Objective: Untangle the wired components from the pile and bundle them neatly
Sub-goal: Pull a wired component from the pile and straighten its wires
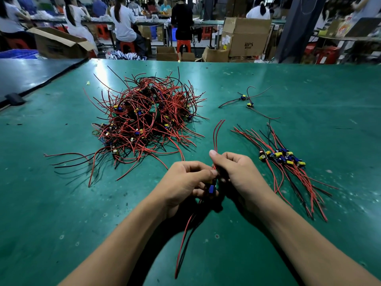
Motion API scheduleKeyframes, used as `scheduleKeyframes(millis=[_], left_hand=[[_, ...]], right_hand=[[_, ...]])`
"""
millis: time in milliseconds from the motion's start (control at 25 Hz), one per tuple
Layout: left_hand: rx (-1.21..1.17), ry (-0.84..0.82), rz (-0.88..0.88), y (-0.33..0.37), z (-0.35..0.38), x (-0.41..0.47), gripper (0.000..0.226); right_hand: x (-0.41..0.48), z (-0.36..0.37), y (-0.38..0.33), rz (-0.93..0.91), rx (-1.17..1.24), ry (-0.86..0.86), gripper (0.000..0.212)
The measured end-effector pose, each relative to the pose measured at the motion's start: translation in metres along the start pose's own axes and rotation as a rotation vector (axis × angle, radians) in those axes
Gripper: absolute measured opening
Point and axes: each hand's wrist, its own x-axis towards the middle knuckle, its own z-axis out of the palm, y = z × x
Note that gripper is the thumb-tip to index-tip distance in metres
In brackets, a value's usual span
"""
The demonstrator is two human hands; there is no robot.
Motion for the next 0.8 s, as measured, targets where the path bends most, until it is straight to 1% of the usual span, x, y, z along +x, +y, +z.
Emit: scheduleKeyframes(millis=[80,160,280,400,440,520,640,800], left_hand=[[0.022,-0.068,0.014,0.001,0.001,-0.001,0.007],[0.020,-0.093,0.018,0.000,0.001,0.000,0.008],[-0.020,-0.051,0.002,-0.002,0.002,0.001,0.012],[-0.082,0.011,0.000,-0.003,0.001,0.003,0.017],[-0.103,0.023,0.003,-0.003,0.001,0.004,0.017],[-0.116,0.027,0.007,-0.002,0.001,0.004,0.016],[-0.093,-0.041,0.017,-0.002,0.000,0.000,0.015],[-0.003,-0.103,0.029,-0.001,0.000,-0.002,0.011]], right_hand=[[0.002,0.001,-0.002,0.081,0.075,0.026,0.046],[0.005,0.000,-0.003,0.112,0.132,0.040,0.046],[0.003,-0.004,-0.003,0.072,0.080,0.002,0.043],[-0.002,-0.007,-0.003,0.010,0.030,-0.108,0.037],[-0.003,-0.008,-0.003,0.003,0.019,-0.147,0.037],[-0.003,-0.010,0.000,-0.015,-0.022,-0.168,0.040],[0.001,-0.014,0.001,-0.046,-0.077,-0.131,0.042],[0.008,-0.022,-0.001,-0.124,-0.164,0.002,0.040]])
